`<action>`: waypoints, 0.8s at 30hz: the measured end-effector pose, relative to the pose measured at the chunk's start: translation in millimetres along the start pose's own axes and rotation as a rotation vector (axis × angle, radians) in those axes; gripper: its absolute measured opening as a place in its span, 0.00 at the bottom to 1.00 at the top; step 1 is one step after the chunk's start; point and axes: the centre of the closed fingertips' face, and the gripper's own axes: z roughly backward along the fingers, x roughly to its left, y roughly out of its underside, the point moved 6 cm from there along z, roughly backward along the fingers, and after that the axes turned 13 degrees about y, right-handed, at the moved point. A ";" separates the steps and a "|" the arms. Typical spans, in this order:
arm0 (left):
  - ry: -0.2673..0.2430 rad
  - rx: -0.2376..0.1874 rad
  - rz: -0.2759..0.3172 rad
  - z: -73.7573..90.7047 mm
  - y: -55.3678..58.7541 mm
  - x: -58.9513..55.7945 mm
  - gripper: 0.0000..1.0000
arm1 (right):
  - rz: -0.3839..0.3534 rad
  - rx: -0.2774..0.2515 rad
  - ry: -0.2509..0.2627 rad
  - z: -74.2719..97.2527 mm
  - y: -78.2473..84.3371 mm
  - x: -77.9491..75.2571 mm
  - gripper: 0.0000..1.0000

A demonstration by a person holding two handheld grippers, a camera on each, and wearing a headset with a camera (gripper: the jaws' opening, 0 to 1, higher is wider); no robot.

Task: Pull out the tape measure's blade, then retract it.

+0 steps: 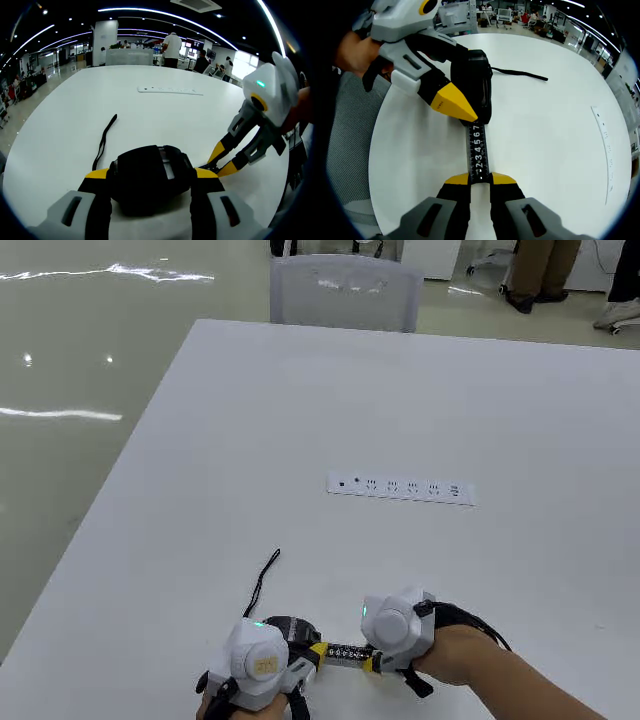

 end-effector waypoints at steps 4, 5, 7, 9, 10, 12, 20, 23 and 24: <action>0.003 0.001 -0.001 -0.1 0.3 0.4 0.59 | -0.001 -0.005 -0.001 -1.3 -1.7 0.5 0.13; 0.004 0.001 -0.002 -0.1 0.3 0.5 0.59 | -0.003 -0.006 -0.001 -1.1 -2.7 1.0 0.13; 0.004 0.002 -0.001 -0.4 0.8 1.1 0.59 | -0.002 -0.007 0.000 -1.5 -3.5 1.1 0.13; 0.003 0.001 0.000 -2.0 2.1 2.6 0.59 | -0.007 -0.010 -0.001 -3.1 -4.1 1.2 0.13; 0.004 0.002 -0.001 -2.6 2.3 3.0 0.59 | -0.006 -0.012 -0.001 -2.8 -5.1 1.6 0.13; 0.004 0.001 -0.001 -4.2 3.1 4.6 0.59 | -0.004 -0.013 -0.001 -2.5 -6.1 2.0 0.13; 0.007 0.002 -0.002 -3.1 3.5 4.9 0.59 | -0.010 -0.026 -0.001 -4.8 -9.0 2.7 0.13; 0.008 0.002 -0.002 -2.4 2.6 4.6 0.59 | -0.020 -0.036 -0.004 -5.8 -10.6 2.9 0.13; 0.009 0.002 -0.001 -2.3 2.4 4.6 0.59 | -0.022 -0.037 -0.005 -6.7 -10.8 2.8 0.13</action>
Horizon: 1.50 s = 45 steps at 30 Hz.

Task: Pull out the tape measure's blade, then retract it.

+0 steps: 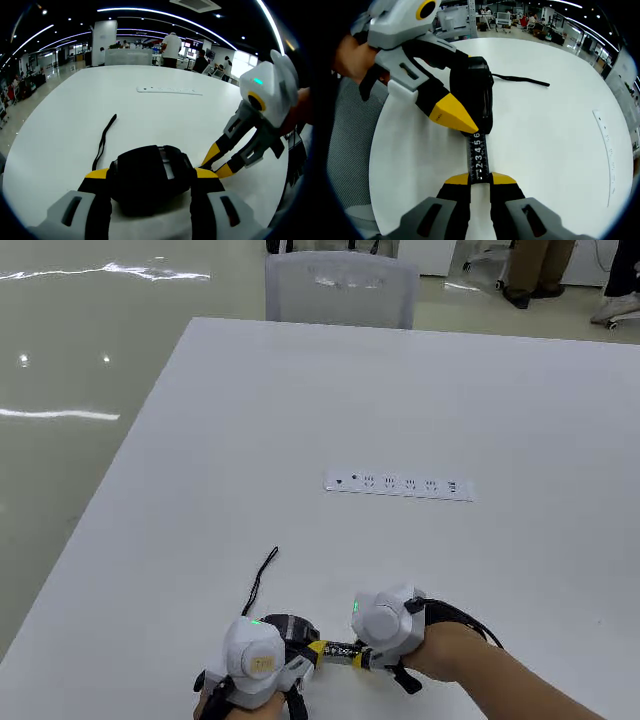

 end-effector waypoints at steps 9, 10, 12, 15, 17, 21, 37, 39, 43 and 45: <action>0.004 0.002 0.000 -1.5 0.5 1.1 0.59 | 0.000 -0.004 -0.002 -4.9 -4.5 1.9 0.13; 0.004 0.003 -0.001 -1.6 0.7 1.3 0.59 | -0.002 -0.007 -0.003 -5.1 -5.1 1.9 0.13; 0.005 0.003 0.001 -2.5 1.5 2.1 0.59 | -0.003 -0.010 -0.003 -5.5 -6.8 2.6 0.13; 0.007 0.004 0.001 -1.6 0.6 0.7 0.59 | -0.007 -0.014 -0.003 -8.7 -10.0 3.2 0.13; 0.007 0.004 0.000 -0.2 0.4 -0.5 0.59 | -0.006 -0.018 -0.002 -8.6 -13.7 4.7 0.13; 0.008 0.005 -0.002 0.1 0.6 -0.1 0.59 | -0.008 -0.023 -0.002 -6.6 -17.2 5.9 0.13; 0.014 0.007 -0.005 3.4 -2.2 -2.9 0.59 | -0.018 -0.054 -0.007 -10.1 -28.6 8.1 0.13; 0.015 0.007 -0.005 3.4 -3.1 -3.1 0.59 | -0.022 -0.064 -0.007 -10.2 -29.6 8.8 0.13; 0.015 0.005 -0.005 2.2 -2.1 -1.1 0.59 | -0.053 -0.081 -0.011 -16.4 -29.7 7.5 0.13; 0.016 0.006 -0.005 2.4 -1.3 0.7 0.59 | -0.061 -0.090 -0.011 -17.3 -31.4 8.1 0.14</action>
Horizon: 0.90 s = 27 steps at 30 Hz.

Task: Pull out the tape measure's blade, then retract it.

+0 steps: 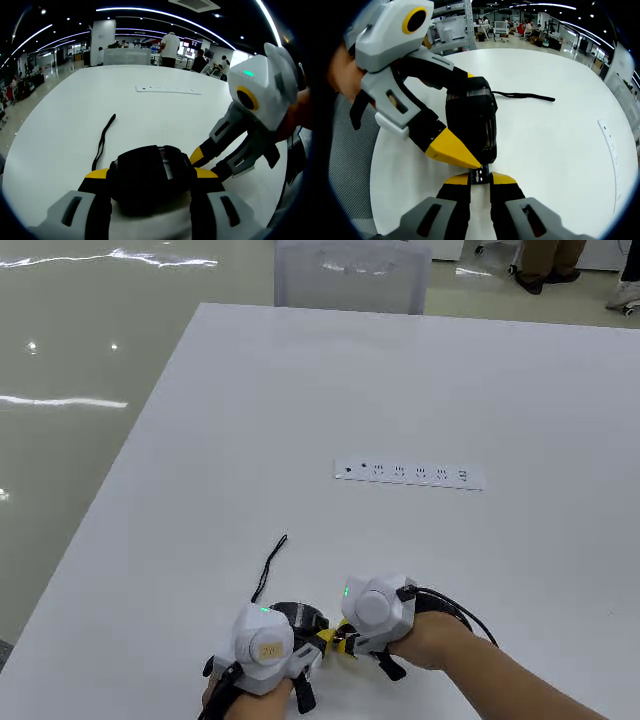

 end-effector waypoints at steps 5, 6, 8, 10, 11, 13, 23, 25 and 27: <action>0.002 0.001 -0.001 -0.7 0.5 0.9 0.59 | 0.010 -0.004 0.002 0.2 -2.3 -0.1 0.14; 0.002 0.001 -0.001 -0.9 0.7 0.8 0.59 | 0.007 -0.005 0.002 1.0 -1.9 -1.0 0.14; 0.001 0.000 0.000 -0.9 0.6 0.6 0.59 | 0.008 -0.008 0.002 2.4 -2.1 -0.6 0.14; 0.002 -0.001 0.000 -0.7 0.1 0.0 0.59 | 0.010 -0.010 0.005 1.7 -1.8 -1.1 0.14; 0.004 -0.001 -0.002 -0.4 -0.3 -0.2 0.59 | 0.006 -0.015 0.005 0.3 -1.5 -1.4 0.14; 0.007 0.000 -0.001 -0.7 0.4 -0.2 0.59 | -0.022 -0.039 0.002 -1.6 -2.6 -1.4 0.14; 0.011 0.001 -0.002 -1.3 1.4 -0.7 0.59 | -0.004 -0.047 -0.016 -8.6 -2.9 -1.9 0.14; 0.012 0.001 -0.006 -0.4 0.3 -2.4 0.59 | 0.029 -0.065 -0.016 -8.8 -3.1 -0.9 0.14; 0.011 -0.002 -0.007 -0.2 0.4 -2.7 0.59 | 0.056 -0.077 -0.011 -8.2 -2.7 0.9 0.15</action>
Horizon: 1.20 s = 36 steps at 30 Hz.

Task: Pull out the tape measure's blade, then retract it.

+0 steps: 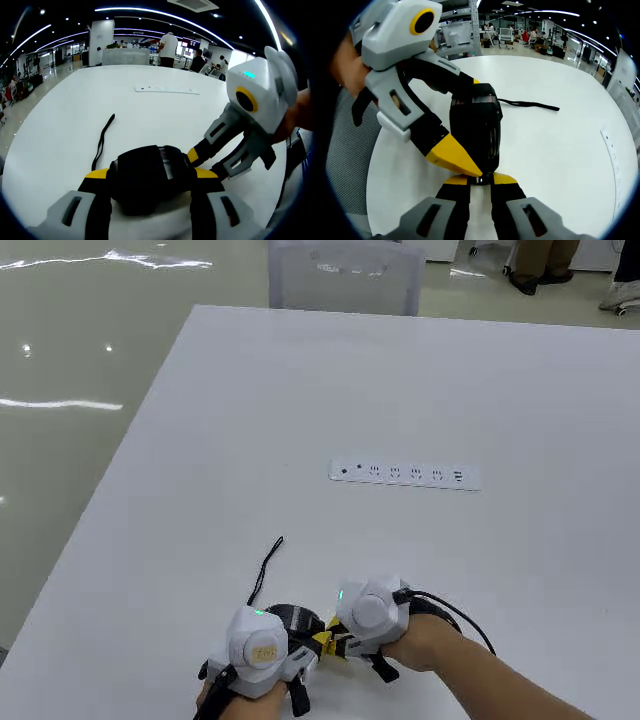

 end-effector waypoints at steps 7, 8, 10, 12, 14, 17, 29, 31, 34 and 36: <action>0.000 -0.001 0.000 -0.1 0.8 0.6 0.59 | -0.025 0.016 0.007 2.3 -2.2 0.7 0.16; 0.000 -0.001 0.000 0.2 0.4 0.2 0.59 | -0.026 0.015 0.010 2.3 -2.2 0.8 0.16; -0.001 -0.002 0.000 0.7 -0.5 -0.4 0.60 | -0.059 0.023 0.025 2.3 -1.0 1.1 0.16; 0.000 -0.005 0.000 0.2 0.3 0.6 0.60 | -0.065 0.023 0.034 1.4 0.2 0.7 0.17; 0.004 -0.004 0.001 1.5 -0.8 -0.5 0.60 | -0.065 -0.008 0.027 0.6 -1.5 5.9 0.25; 0.007 -0.002 0.000 1.0 0.0 0.1 0.60 | -0.077 -0.012 0.038 0.6 1.0 10.4 0.50; 0.041 0.007 -0.004 3.0 0.1 0.4 0.61 | -0.174 -0.050 0.114 21.5 5.4 21.5 0.92; 0.054 0.005 -0.004 3.1 1.3 3.2 0.61 | -0.186 -0.046 0.131 24.9 9.2 19.5 0.95; 0.074 0.026 0.004 4.6 2.8 7.6 0.60 | -0.225 -0.056 0.173 37.8 15.2 17.5 0.99; 0.088 0.028 -0.007 6.7 1.1 6.6 0.62 | -0.246 -0.057 0.191 42.3 20.6 15.5 1.00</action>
